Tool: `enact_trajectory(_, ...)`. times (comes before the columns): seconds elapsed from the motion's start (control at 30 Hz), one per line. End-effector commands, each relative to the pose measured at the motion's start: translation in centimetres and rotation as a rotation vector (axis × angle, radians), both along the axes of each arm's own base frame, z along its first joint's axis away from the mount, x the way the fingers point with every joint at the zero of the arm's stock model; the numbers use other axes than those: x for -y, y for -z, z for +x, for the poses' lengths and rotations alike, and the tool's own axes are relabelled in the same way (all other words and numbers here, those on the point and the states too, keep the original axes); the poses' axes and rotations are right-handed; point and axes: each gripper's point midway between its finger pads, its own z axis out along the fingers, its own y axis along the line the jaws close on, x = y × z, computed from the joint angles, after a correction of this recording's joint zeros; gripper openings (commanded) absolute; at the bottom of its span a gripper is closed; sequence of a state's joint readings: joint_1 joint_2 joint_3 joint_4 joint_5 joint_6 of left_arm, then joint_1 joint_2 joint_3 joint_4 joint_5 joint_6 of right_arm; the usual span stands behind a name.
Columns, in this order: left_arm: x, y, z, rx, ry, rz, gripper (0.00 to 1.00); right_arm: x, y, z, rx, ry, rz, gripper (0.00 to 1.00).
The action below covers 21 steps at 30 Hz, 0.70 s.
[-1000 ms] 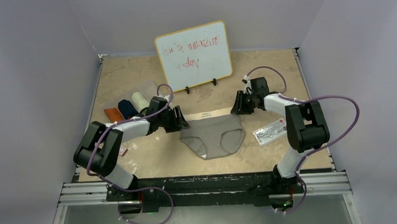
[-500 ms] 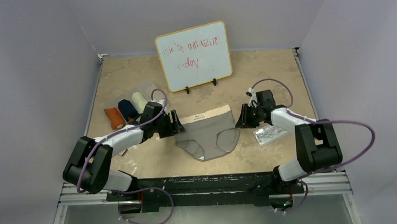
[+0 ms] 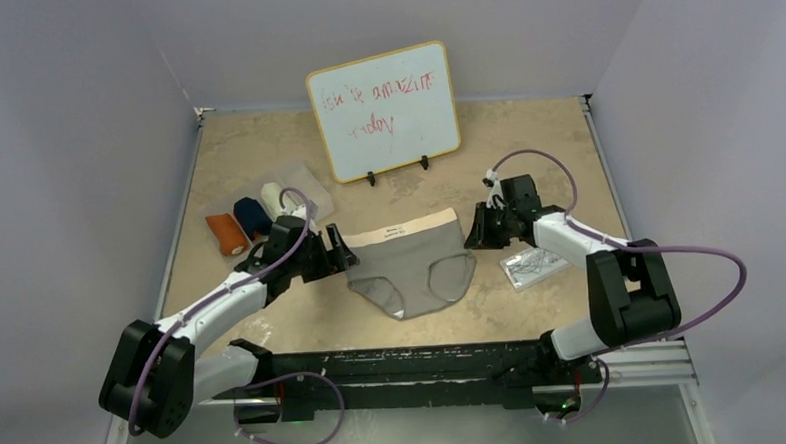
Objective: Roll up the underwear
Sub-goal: Fold the underwear at the center of the board.
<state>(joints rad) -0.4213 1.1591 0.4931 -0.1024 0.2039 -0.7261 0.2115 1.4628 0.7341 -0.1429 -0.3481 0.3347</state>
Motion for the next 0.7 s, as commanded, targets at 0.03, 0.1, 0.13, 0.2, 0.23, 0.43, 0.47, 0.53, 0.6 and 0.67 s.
enact_trajectory(0.03,-0.9,1.3,-1.1,-0.045,-0.064,-0.004,0.77,-0.1,1.2,-0.7,-0.034,-0.042,-0.102,0.28)
enact_trajectory(0.1,-0.6,2.1,-1.6,-0.085,-0.046,-0.009,0.76,-0.1,1.8,-1.0,-0.047,-0.048,-0.135,0.26)
enact_trajectory(0.13,-0.5,2.5,-1.8,-0.104,-0.036,-0.007,0.73,-0.2,1.8,-1.1,-0.043,-0.049,-0.153,0.25)
enact_trajectory(0.2,-0.4,3.2,-2.4,-0.145,-0.03,-0.007,0.69,-0.3,0.9,-0.9,-0.013,-0.051,-0.181,0.24)
enact_trajectory(0.23,-0.3,3.5,-2.7,-0.16,-0.03,-0.013,0.66,-0.6,0.0,-0.7,0.013,-0.058,-0.18,0.24)
enact_trajectory(0.43,0.1,4.5,-3.1,-0.173,-0.062,-0.077,0.53,-2.0,-5.9,1.5,0.176,-0.066,-0.117,0.28)
enact_trajectory(0.47,0.2,4.6,-3.0,-0.177,-0.068,-0.081,0.5,-2.3,-6.7,1.8,0.191,-0.067,-0.104,0.28)
enact_trajectory(0.53,0.0,5.1,-3.1,-0.195,-0.082,-0.073,0.45,-3.0,-7.9,2.2,0.209,-0.076,-0.076,0.29)
enact_trajectory(0.6,-0.2,5.6,-3.4,-0.213,-0.094,-0.065,0.42,-3.9,-8.5,2.5,0.207,-0.092,-0.041,0.29)
enact_trajectory(0.67,-0.4,5.9,-3.7,-0.222,-0.097,-0.061,0.42,-5.2,-8.9,2.4,0.203,-0.12,-0.009,0.29)
